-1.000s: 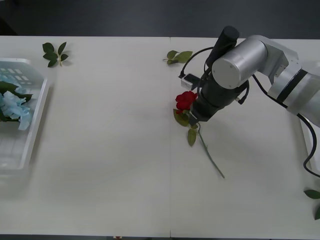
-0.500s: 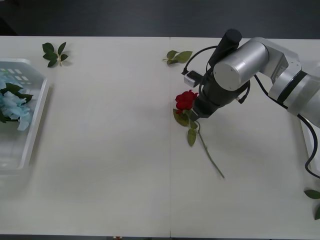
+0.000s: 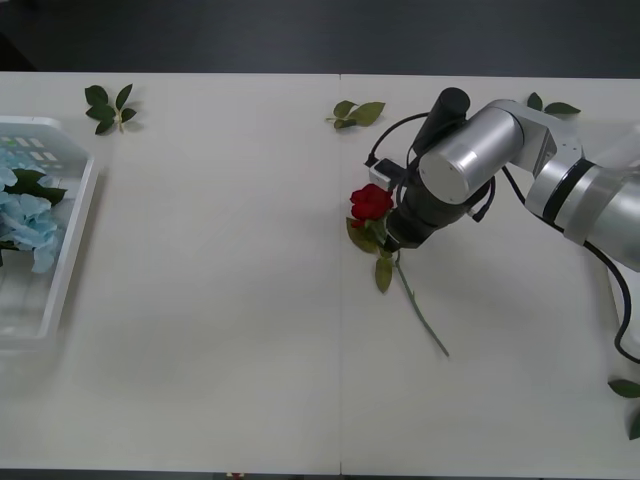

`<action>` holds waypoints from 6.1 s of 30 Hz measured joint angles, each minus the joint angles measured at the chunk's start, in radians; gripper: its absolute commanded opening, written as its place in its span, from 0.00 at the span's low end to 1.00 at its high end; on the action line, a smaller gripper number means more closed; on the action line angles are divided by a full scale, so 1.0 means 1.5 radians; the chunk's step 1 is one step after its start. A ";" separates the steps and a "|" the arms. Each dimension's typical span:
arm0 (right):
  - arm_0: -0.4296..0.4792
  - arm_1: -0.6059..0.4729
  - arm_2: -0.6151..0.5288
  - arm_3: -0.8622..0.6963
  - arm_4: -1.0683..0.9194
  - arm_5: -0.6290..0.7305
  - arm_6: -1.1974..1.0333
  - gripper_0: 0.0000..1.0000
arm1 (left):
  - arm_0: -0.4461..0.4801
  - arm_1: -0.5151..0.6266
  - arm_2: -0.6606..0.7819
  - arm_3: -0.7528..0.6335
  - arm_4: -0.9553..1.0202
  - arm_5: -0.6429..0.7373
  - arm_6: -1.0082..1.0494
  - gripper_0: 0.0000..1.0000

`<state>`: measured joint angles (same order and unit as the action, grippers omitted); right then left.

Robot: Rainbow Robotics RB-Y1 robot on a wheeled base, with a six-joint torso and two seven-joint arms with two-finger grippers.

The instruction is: Put the red flowers into the right box and the blue flowers into the left box

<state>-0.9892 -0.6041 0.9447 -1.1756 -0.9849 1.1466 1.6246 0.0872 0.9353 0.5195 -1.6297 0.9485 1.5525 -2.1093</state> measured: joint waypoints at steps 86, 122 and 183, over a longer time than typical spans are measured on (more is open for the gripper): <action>0.000 -0.278 -0.201 0.082 -0.282 0.022 0.271 0.00 | -0.345 0.000 -0.342 0.000 0.550 -0.094 -0.393 1.00; 0.001 -0.430 -0.091 0.425 -0.223 -0.174 0.440 0.00 | -0.345 0.000 -0.342 0.000 0.550 -0.094 -0.393 1.00; 0.243 -0.445 -0.235 -0.013 -0.927 0.013 0.712 1.00 | -0.345 0.000 -0.342 -0.001 0.550 -0.094 -0.393 1.00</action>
<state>-0.6242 -1.2722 0.5924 -1.1954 -2.3759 1.1654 2.6924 -0.4296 0.9353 0.0068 -1.6305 1.7734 1.4111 -2.6993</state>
